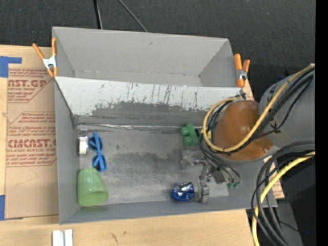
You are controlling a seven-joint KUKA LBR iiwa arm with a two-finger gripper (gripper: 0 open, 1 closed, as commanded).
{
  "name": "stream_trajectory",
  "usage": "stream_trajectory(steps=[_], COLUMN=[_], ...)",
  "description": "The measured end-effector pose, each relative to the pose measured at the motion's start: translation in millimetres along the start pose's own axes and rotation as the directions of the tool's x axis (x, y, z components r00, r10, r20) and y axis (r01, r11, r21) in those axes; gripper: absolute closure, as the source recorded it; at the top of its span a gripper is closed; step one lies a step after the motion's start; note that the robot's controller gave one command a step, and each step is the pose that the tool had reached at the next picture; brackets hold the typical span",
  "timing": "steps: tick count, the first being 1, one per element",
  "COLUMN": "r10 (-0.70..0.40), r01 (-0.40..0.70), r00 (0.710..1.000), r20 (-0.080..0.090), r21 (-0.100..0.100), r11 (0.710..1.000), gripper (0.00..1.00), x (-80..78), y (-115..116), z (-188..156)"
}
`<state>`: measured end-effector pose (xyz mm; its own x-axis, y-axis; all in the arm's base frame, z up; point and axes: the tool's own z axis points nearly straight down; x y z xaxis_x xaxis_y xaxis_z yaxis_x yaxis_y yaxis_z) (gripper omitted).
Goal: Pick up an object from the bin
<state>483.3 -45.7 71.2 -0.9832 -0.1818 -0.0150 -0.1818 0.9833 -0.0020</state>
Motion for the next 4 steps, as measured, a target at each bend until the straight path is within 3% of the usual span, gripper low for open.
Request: stream_trajectory(steps=[1,2,3,4], r10=[-0.488,-0.485,-0.47,-0.469], r01=[0.488,0.485,0.47,0.469], r00=[0.873,0.874,0.883,0.883], r20=[-0.003,-0.01,-0.005,-0.01], r21=[-0.005,-0.01,-0.004,-0.01], r11=[0.873,0.874,0.883,0.883], gripper=[0.0,1.0,1.0,0.0], x=[-6.5,-4.0,-19.5,-18.1], y=[31,31,50,50], z=[0,1,-132,-128])
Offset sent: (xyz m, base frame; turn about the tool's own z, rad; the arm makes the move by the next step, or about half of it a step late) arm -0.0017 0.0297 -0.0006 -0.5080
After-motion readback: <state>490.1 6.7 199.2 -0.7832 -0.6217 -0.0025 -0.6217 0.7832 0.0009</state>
